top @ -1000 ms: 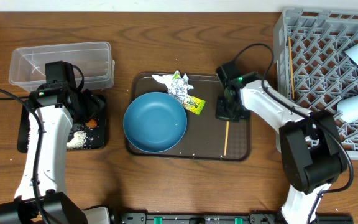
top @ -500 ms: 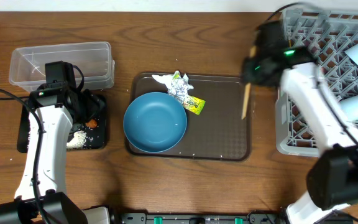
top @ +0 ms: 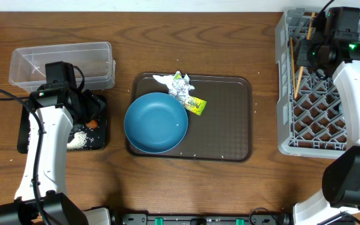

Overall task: Sort waste into correct bins and load items into the dishwasher rack
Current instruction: 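Carry the chopstick to the rack and release it with the right gripper, then move the right gripper over the rim of the teal-blue plate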

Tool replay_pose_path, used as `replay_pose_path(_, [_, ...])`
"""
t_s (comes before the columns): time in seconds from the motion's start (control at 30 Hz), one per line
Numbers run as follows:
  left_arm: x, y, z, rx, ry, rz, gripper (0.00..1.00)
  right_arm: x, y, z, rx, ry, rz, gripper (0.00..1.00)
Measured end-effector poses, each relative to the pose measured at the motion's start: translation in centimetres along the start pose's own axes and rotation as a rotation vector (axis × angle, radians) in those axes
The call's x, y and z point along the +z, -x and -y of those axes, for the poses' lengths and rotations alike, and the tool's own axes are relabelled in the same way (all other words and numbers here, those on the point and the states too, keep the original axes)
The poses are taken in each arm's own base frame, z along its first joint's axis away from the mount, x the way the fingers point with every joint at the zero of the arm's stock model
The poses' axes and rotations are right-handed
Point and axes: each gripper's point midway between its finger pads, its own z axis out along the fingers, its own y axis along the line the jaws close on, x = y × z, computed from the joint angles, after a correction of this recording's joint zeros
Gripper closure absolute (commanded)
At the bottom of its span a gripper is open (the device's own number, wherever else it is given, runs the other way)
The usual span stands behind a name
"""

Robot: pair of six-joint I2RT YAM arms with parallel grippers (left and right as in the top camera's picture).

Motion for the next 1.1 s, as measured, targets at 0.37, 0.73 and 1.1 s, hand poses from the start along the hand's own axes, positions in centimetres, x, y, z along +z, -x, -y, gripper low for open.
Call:
replay_pose_path(0.37, [0.0, 0.0, 0.0, 0.000, 0.000, 0.000, 0.02, 0.1, 0.3, 1.7, -0.060, -0.054, 0.010, 0.92])
replay_pose_path(0.73, [0.0, 0.0, 0.0, 0.000, 0.000, 0.000, 0.02, 0.3, -0.3, 1.9, -0.064, -0.062, -0.016, 0.69])
replay_pose_path(1.1, [0.0, 0.0, 0.0, 0.000, 0.000, 0.000, 0.02, -0.1, -1.8, -1.6, -0.044, 0.099, -0.073, 0.18])
